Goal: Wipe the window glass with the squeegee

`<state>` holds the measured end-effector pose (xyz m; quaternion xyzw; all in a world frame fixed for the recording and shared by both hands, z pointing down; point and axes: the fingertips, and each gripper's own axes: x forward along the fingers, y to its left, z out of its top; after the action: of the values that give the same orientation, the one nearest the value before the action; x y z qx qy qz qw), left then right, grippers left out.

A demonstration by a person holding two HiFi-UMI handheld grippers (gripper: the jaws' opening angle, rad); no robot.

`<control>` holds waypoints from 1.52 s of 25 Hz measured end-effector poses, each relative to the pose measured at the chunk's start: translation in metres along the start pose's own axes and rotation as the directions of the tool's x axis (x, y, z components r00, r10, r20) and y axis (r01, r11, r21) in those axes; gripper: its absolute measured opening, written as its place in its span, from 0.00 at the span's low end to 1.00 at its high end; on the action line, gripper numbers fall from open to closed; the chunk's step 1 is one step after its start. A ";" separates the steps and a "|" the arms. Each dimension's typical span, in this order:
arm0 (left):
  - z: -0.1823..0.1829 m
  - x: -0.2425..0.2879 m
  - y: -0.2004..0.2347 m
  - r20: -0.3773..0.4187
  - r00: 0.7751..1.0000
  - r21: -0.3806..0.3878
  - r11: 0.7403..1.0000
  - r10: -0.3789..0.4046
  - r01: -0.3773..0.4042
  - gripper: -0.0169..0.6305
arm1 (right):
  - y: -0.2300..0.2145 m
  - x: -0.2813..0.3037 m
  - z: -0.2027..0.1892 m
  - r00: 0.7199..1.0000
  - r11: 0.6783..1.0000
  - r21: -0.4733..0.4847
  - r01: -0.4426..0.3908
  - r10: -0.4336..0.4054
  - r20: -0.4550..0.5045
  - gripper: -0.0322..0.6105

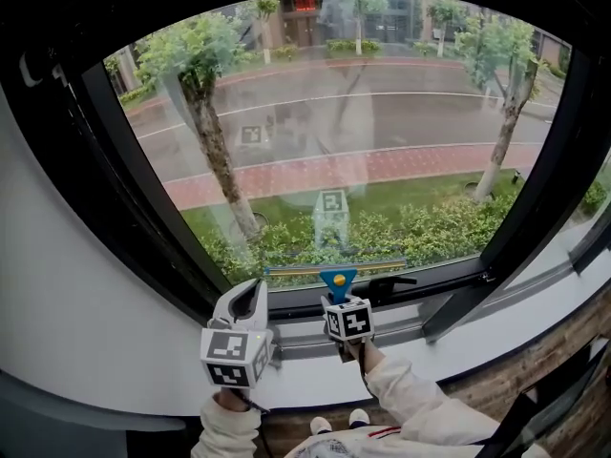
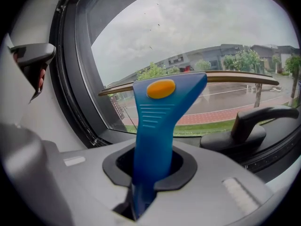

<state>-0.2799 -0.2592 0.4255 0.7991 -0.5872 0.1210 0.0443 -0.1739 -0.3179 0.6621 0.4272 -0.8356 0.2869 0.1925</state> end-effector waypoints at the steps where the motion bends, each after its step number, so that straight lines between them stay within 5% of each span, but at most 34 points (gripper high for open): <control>1: -0.001 0.000 0.001 0.000 1.000 -0.002 1.000 0.001 -0.001 0.03 | -0.001 0.000 -0.001 1.000 1.000 0.000 0.006 -0.006 -0.003 0.15; 22: -0.010 -0.013 0.010 -0.001 1.000 -0.022 1.000 -0.004 0.004 0.03 | -0.014 0.001 -0.016 0.996 0.997 -0.001 0.080 -0.080 -0.046 0.15; 38: -0.036 -0.037 -0.011 0.049 0.990 -0.054 0.989 -0.135 0.138 0.03 | 0.013 -0.096 -0.003 0.984 0.994 0.016 0.108 -0.110 0.143 0.15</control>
<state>-0.2846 -0.2138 0.4522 0.8385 -0.5351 0.0827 0.0619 -0.1303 -0.2519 0.6058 0.4926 -0.8214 0.2479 0.1453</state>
